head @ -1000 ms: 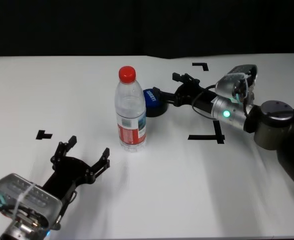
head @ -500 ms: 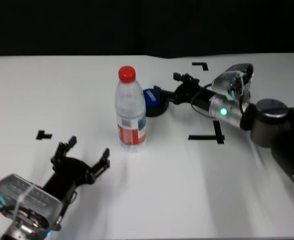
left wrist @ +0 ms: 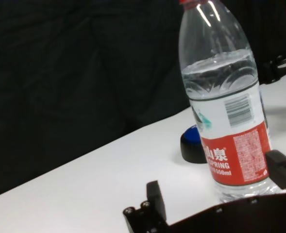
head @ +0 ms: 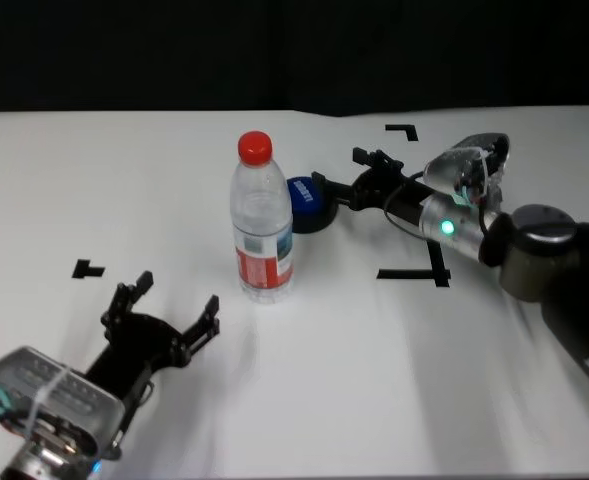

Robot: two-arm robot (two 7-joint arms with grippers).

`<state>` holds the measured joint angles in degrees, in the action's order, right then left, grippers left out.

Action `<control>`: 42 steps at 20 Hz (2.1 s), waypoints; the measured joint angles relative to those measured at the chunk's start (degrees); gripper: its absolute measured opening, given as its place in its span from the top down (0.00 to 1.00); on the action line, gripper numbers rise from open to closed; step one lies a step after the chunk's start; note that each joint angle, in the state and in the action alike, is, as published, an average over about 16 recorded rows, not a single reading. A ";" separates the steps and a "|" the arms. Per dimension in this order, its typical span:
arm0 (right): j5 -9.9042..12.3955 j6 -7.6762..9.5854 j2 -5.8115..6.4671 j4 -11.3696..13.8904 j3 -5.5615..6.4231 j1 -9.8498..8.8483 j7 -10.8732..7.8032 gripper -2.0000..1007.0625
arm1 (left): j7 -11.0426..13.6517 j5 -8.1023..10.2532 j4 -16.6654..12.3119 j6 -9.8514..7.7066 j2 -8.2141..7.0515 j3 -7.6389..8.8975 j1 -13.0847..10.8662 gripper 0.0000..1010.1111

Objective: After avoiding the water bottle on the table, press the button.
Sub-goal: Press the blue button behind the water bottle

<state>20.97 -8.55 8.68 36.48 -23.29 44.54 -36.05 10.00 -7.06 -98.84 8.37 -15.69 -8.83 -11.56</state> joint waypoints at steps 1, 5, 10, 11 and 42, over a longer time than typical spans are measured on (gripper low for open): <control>-0.05 0.21 0.10 0.59 0.20 -0.38 0.28 0.00 | 0.00 0.00 0.00 0.00 0.00 0.00 0.00 0.01; -0.19 1.06 0.51 2.89 0.93 -1.85 1.34 0.00 | 0.00 0.00 0.00 0.00 0.00 0.00 0.00 0.01; -0.40 1.45 0.54 3.95 1.62 -2.80 2.24 0.00 | 0.00 0.00 0.00 0.00 0.00 0.00 0.00 0.01; -0.45 1.39 0.44 3.83 1.71 -2.81 2.31 0.00 | 0.00 0.00 0.00 0.00 0.00 0.00 0.00 0.01; -4.84 -1.93 -4.25 -5.66 4.28 1.44 4.48 0.00 | 0.00 0.00 0.00 0.00 0.00 0.00 0.00 0.01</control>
<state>16.13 -10.48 4.43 30.81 -19.01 45.98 -31.58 10.00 -7.06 -98.84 8.37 -15.69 -8.83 -11.56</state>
